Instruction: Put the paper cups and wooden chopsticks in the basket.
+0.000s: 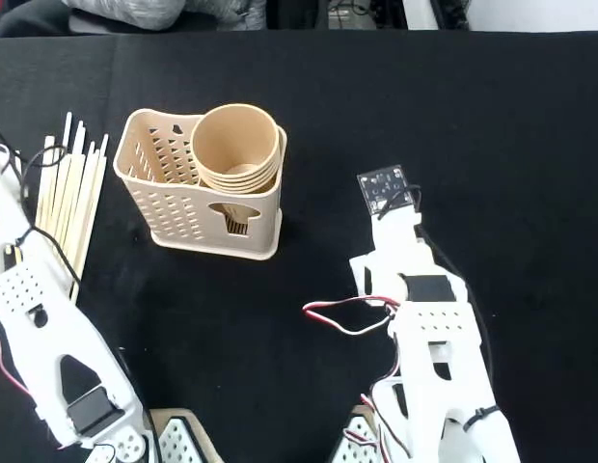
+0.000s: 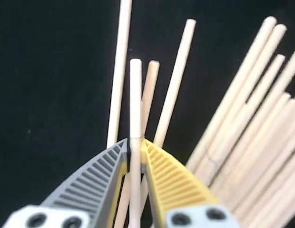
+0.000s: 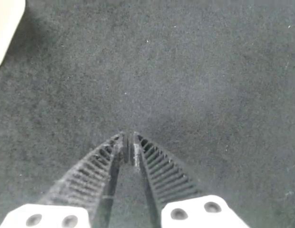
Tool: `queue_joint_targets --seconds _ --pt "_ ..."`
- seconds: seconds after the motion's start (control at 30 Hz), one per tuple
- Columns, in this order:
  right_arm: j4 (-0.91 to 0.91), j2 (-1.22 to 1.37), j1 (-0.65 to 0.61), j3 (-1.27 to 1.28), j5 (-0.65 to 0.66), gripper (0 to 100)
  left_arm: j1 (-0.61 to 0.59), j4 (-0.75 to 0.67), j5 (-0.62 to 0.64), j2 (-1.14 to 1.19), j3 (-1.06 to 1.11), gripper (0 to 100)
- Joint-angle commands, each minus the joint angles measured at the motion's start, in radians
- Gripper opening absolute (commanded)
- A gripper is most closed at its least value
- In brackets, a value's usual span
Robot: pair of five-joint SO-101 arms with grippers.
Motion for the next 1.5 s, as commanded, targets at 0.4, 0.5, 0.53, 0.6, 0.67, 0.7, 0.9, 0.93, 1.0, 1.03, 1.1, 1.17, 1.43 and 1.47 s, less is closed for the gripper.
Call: queue_joint_targets --seconds 0.4,0.5,0.53,0.6,0.67,0.7,0.9,0.93,1.0,1.03,1.1,1.17,1.43,1.47 --pt "-0.02 -0.005 0.014 -0.007 0.012 2.8 -0.044 0.098 0.083 -0.586 -0.048 3" --pt "-0.021 -0.005 0.014 -0.007 0.012 2.8 -0.045 0.098 0.169 -0.724 -0.05 3" --pt "-0.021 -0.005 0.014 -0.007 0.012 2.8 -0.042 0.097 0.196 -0.773 -0.05 3" --pt "-0.023 -0.005 0.014 -0.007 0.012 2.8 -0.021 0.094 0.247 -0.859 -0.05 3" --pt "-0.023 -0.005 0.014 -0.007 0.011 2.8 0.022 0.074 0.261 -0.928 -0.05 3" --pt "-0.023 -0.005 0.014 -0.007 0.009 2.8 0.051 0.054 0.259 -0.956 -0.05 3" --pt "-0.023 -0.005 0.014 -0.007 0.008 2.8 0.231 -0.138 0.262 -1.002 -0.05 3" --pt "-0.023 -0.005 0.014 -0.007 0.008 2.8 0.266 -0.169 0.259 -1.003 -0.05 3" --pt "-0.025 -0.004 0.011 -0.002 0.008 2.8 0.341 -0.229 0.259 -0.999 -0.05 3" --pt "-0.026 -0.005 0.008 0.002 0.008 2.8 0.374 -0.253 0.259 -0.996 -0.05 3" --pt "-0.032 -0.005 0.009 0.002 0.008 2.8 0.437 -0.279 0.259 -0.994 -0.041 3" --pt "-0.032 -0.005 0.011 0.002 0.008 2.8 0.492 -0.281 0.259 -0.993 -0.039 3" --pt "-0.032 -0.005 0.012 0.002 0.009 2.8 0.587 -0.27 0.265 -0.905 -0.039 3" --pt "-0.032 -0.005 0.012 0.002 0.009 2.8 0.587 -0.267 0.267 -0.878 -0.044 3"
